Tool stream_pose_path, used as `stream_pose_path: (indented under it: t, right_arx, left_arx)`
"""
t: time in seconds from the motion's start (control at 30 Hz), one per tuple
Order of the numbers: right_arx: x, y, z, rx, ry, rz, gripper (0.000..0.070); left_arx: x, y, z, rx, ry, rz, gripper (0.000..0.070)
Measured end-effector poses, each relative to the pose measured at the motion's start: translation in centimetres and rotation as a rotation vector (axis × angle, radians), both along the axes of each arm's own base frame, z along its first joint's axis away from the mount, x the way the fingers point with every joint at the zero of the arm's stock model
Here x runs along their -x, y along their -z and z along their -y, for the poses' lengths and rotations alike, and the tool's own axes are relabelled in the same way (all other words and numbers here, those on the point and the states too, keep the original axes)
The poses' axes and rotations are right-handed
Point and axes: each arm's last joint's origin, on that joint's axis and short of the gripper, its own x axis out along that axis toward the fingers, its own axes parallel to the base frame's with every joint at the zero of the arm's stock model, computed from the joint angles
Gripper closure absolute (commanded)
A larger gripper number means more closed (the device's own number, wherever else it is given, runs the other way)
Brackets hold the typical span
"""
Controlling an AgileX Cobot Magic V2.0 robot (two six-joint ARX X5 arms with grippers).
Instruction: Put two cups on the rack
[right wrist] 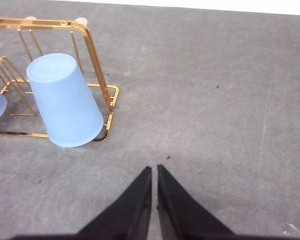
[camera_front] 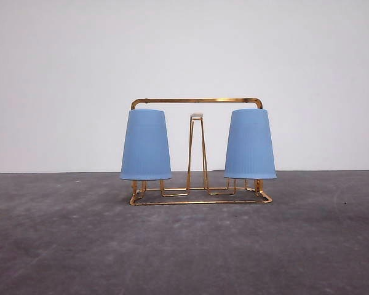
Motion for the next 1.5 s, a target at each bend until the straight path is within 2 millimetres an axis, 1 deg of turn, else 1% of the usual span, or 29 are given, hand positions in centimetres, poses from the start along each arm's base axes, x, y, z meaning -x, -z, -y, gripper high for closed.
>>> stream_pose_path:
  t: [0.1,0.27,1.1,1.23,1.3,1.33,1.4,1.5]
  right_arx:
    - [0.0,0.0,0.0,0.0,0.0,0.0,0.0684]
    - [0.0,0.0,0.0,0.0,0.0,0.0,0.0684]
    - [0.0,0.0,0.0,0.0,0.0,0.0,0.0684]
    - [0.6,0.1,0.1,0.036,0.011,0.036,0.0684]
    - [1.4,0.9,0.2,0.054,0.004,0.089,0.0684]
    - [1.8,1.6,0.2,0.061,0.002,0.122,0.0684]
    - [2.6,3.9,0.3,0.071,0.003,0.183,0.0684]
    - [3.5,7.9,0.5,0.075,0.012,0.256,0.0684]
  left_arx:
    - [-0.2,0.9,0.0,0.013,-0.003,-0.013,0.0684]
    - [-0.4,1.1,0.0,0.025,-0.018,0.022,0.0684]
    - [-0.4,1.1,-0.1,0.039,-0.025,0.024,0.0684]
    - [-0.4,1.1,-0.1,0.039,-0.025,0.024,0.0684]
    - [-0.4,1.1,-0.1,0.039,-0.025,0.024,0.0684]
    - [-0.4,1.1,-0.1,0.039,-0.025,0.024,0.0684]
    - [-0.4,1.1,-0.1,0.039,-0.025,0.024,0.0684]
    - [-0.4,1.1,-0.1,0.039,-0.025,0.024,0.0684]
